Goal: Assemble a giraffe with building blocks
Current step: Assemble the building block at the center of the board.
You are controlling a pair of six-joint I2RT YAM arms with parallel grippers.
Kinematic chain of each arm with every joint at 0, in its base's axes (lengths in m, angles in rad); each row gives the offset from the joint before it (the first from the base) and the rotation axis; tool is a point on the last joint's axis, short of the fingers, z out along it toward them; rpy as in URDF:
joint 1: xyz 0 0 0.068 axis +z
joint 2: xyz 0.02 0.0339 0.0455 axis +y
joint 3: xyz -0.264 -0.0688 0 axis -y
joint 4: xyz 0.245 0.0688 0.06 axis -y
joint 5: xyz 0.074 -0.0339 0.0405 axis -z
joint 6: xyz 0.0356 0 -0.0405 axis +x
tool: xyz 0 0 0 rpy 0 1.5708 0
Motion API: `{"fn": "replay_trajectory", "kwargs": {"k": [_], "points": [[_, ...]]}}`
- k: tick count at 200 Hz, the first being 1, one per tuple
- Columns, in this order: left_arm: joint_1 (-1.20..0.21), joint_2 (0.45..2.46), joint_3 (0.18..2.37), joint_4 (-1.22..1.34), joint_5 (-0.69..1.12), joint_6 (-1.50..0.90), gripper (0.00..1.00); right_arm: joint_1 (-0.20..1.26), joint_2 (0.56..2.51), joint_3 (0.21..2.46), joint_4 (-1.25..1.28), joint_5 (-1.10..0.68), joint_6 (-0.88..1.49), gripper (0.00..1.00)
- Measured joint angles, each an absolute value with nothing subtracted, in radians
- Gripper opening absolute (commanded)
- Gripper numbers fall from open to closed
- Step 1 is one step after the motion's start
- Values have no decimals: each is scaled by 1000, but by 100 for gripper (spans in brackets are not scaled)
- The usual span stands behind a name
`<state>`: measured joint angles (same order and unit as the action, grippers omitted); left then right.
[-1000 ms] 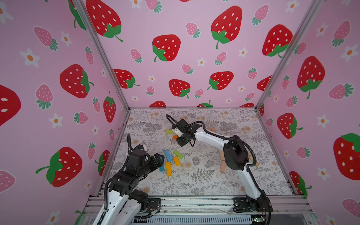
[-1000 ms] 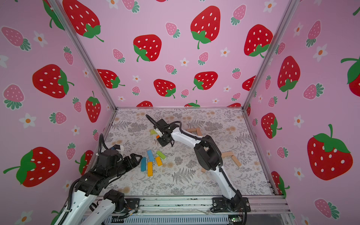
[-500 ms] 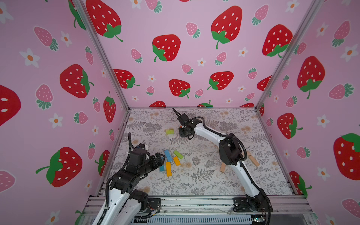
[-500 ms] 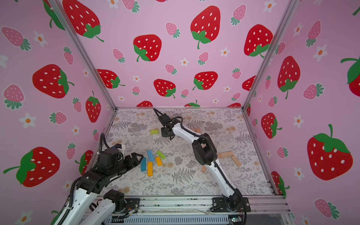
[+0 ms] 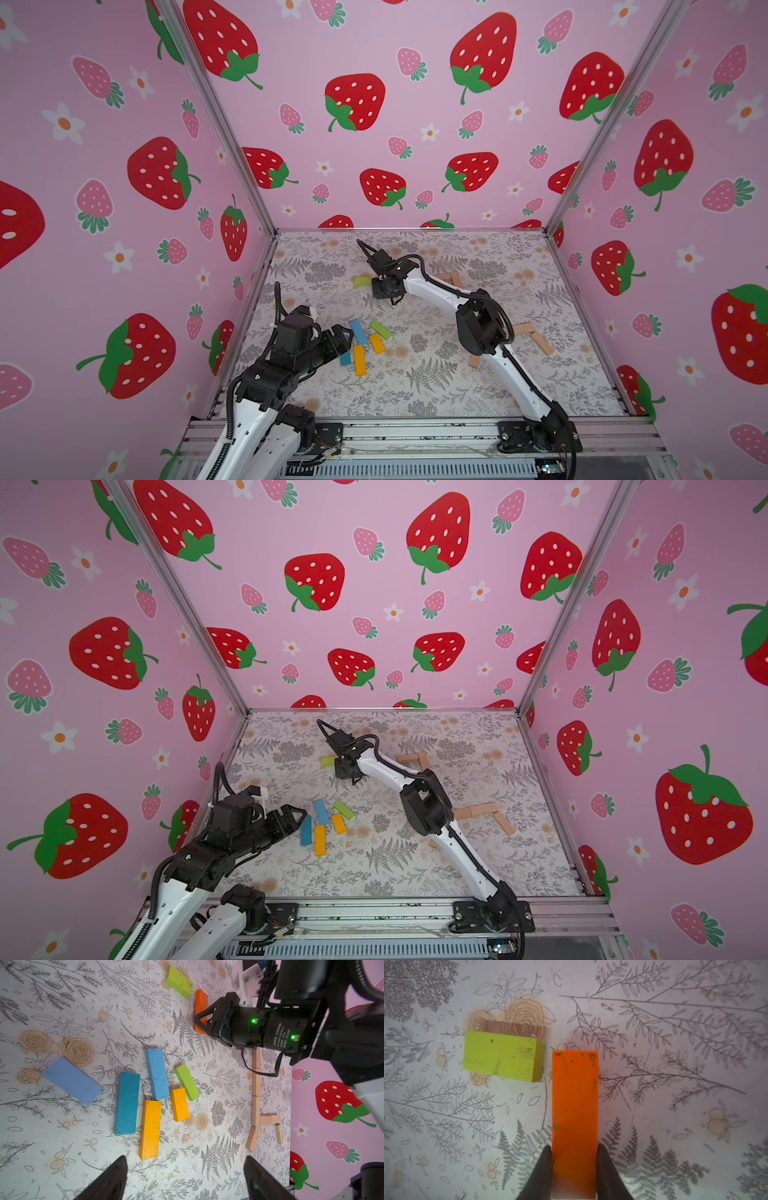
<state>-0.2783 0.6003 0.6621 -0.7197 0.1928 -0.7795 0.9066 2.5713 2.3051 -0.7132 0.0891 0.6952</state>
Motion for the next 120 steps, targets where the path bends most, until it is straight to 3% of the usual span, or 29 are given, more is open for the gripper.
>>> {"fn": "replay_trajectory", "kwargs": {"k": [68,120], "points": [[-274,596,662,-714,195,-777,89,910,2573,2305,-717,89,716,46],[-273,590,662,-715,195,-770,89,910,2574,2305,-716,80,735,34]]}}
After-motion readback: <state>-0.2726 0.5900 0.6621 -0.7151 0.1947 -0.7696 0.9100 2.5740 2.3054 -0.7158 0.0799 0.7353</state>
